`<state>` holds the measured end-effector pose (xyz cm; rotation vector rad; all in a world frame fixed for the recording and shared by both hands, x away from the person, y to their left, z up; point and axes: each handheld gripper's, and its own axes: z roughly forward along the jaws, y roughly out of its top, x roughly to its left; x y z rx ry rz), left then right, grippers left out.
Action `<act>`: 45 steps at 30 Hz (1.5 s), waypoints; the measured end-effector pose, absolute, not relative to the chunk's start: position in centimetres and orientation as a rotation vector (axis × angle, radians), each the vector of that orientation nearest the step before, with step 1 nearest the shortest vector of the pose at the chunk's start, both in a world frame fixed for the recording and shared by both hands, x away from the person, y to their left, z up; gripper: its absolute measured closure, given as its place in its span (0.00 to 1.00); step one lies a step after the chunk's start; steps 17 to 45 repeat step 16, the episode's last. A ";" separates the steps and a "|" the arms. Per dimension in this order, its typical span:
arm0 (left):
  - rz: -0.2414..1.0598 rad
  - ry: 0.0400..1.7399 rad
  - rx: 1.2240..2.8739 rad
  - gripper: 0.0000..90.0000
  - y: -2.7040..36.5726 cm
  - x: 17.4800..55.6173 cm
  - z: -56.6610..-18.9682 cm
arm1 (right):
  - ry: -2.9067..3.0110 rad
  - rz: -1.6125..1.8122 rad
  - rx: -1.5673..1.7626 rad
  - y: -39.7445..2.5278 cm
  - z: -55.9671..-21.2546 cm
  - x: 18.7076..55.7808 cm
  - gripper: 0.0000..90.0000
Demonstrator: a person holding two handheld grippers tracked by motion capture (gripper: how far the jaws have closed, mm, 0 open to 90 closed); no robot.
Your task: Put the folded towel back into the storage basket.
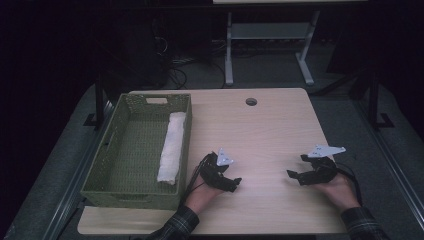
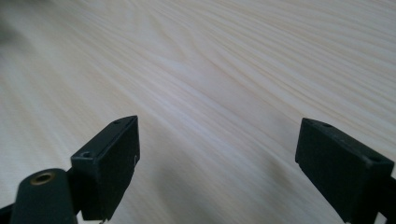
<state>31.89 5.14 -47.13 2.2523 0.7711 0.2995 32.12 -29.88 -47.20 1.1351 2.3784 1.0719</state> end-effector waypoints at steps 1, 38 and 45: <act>0.299 0.774 2.258 0.17 5.2 32.0 -47.3 | 2.378 1.057 1.139 -29.9 -47.3 32.2 0.14; 0.330 0.773 2.230 0.13 5.3 31.8 -47.9 | 2.394 1.011 1.161 -29.6 -48.4 32.4 0.02; 0.330 0.773 2.230 0.13 5.3 31.8 -47.9 | 2.394 1.011 1.161 -29.6 -48.4 32.4 0.02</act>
